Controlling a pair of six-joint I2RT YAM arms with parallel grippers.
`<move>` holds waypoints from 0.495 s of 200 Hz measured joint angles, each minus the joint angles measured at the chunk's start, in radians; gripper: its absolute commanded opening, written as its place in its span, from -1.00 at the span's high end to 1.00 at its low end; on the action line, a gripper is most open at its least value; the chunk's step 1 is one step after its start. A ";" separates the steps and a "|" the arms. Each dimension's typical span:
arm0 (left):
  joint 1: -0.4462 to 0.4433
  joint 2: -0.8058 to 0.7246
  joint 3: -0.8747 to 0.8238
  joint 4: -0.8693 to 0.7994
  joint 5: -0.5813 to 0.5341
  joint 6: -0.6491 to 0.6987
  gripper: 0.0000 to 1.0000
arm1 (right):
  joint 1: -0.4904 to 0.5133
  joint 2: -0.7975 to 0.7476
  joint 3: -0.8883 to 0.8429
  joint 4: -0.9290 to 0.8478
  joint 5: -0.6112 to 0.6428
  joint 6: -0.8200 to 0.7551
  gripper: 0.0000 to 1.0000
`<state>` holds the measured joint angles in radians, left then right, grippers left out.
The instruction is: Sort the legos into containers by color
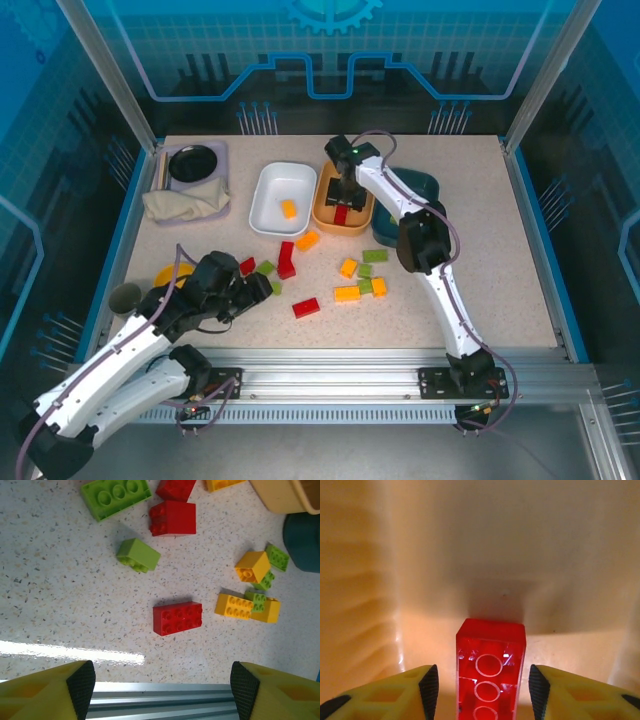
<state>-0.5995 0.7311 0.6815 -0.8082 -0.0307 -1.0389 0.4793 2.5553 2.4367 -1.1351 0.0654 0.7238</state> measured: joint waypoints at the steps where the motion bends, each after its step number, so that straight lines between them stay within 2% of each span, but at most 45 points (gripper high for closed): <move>1: 0.000 0.001 0.000 0.000 0.000 -0.001 -0.49 | 0.000 0.000 0.001 -0.001 -0.001 0.000 -0.23; 30: 0.000 0.039 0.000 0.005 0.002 -0.010 -0.46 | 0.003 -0.037 0.017 -0.013 -0.016 -0.031 -0.27; 48: 0.000 0.068 0.000 0.018 0.008 -0.010 -0.46 | 0.013 -0.140 -0.066 0.003 0.001 -0.053 -0.26; 64: 0.000 0.100 0.000 0.039 0.013 -0.009 -0.45 | 0.035 -0.317 -0.239 0.049 0.031 -0.073 -0.29; 99: 0.000 0.233 0.027 0.073 0.031 0.015 -0.42 | 0.131 -0.827 -0.732 0.222 0.087 -0.101 -0.32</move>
<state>-0.5991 0.9646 0.7082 -0.7353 0.0002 -1.0237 0.6106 1.7283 1.7050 -0.9134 0.1520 0.6224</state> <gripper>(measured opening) 0.721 0.660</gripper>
